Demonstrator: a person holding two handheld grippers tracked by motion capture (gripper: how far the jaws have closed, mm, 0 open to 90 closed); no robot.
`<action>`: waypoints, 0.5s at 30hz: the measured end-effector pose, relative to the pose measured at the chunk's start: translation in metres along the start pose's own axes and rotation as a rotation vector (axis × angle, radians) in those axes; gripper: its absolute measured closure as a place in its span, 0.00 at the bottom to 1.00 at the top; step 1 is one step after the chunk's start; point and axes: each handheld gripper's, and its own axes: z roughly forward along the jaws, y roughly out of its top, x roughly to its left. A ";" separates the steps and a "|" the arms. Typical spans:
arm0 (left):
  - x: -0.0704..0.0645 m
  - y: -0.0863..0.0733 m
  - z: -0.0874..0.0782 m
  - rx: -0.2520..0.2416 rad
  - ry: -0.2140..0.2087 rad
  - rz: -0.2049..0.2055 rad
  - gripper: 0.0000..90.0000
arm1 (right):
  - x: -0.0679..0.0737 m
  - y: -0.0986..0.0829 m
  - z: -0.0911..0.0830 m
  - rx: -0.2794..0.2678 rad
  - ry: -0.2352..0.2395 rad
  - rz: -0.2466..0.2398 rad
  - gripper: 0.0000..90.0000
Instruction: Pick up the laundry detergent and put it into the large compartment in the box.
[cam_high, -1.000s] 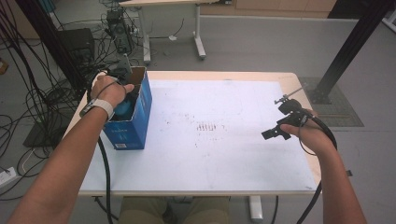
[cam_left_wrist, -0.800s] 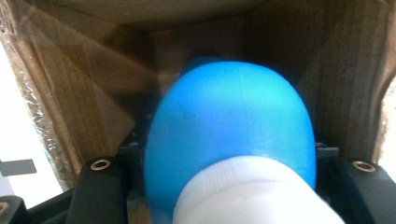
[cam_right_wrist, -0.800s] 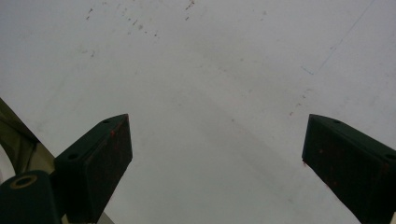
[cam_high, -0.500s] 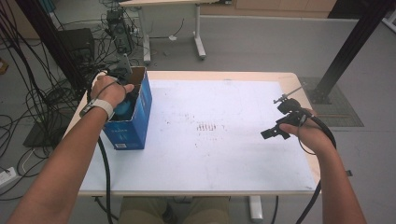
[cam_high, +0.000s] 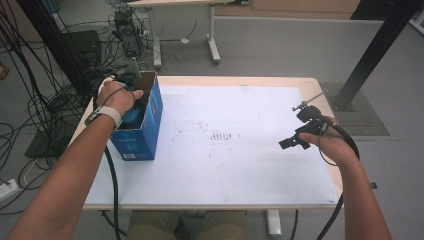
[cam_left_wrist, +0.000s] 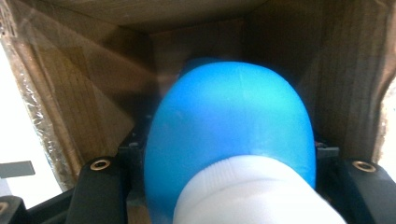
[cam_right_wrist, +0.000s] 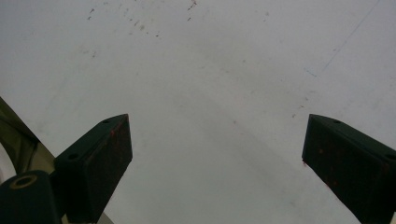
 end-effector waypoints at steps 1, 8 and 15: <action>0.000 0.000 0.000 0.000 -0.001 0.001 0.41 | 0.000 0.000 0.000 0.001 0.001 0.002 0.09; 0.002 -0.001 -0.001 -0.011 -0.006 -0.010 0.35 | 0.001 0.000 -0.001 0.002 0.001 0.004 0.09; 0.004 -0.002 -0.002 -0.014 -0.009 -0.005 0.33 | 0.001 0.001 0.000 0.006 0.002 0.001 0.09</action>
